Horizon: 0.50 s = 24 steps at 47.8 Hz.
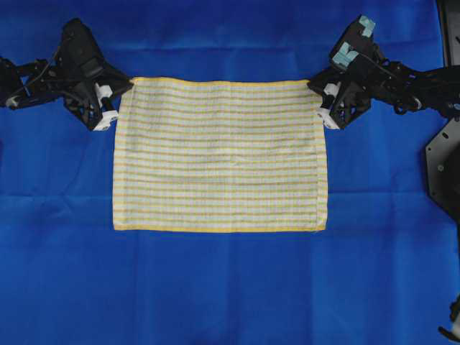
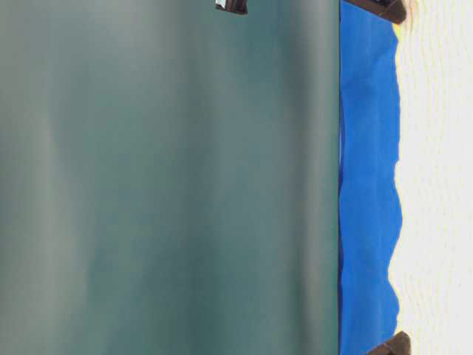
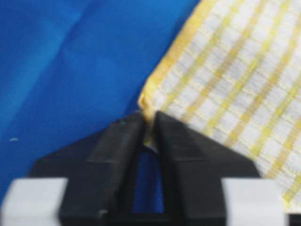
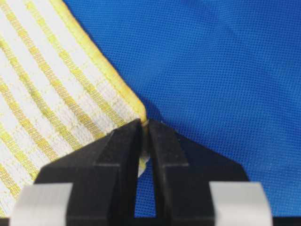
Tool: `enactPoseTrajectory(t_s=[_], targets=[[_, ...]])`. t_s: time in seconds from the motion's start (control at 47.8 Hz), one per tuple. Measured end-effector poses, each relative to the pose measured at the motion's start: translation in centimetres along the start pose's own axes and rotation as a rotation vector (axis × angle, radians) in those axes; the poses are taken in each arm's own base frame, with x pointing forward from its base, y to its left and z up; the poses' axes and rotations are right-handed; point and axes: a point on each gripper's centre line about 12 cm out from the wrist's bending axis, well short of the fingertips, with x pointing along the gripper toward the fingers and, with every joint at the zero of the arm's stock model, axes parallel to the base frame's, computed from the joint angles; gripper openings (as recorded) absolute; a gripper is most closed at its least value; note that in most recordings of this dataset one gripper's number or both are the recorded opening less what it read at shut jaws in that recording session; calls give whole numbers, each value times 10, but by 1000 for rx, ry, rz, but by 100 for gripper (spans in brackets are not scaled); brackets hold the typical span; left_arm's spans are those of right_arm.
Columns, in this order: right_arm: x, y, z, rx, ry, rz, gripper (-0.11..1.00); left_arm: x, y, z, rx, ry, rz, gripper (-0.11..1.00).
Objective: Fold the yellow towel.
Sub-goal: 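Lift the top corners and fold them down toward the bottom edge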
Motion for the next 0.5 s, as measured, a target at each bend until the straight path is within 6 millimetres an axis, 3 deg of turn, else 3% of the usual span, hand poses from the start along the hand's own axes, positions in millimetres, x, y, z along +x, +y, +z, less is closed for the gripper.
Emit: enactPoseTrajectory(t_s=[0.314,0.503], targets=[[-2,0,3,4,-15,2,5,-3,-1,1,-31,17,-3,3],[-14,3,15,27,-63,16,5,-17,-1,1,-36,40,-5,3]])
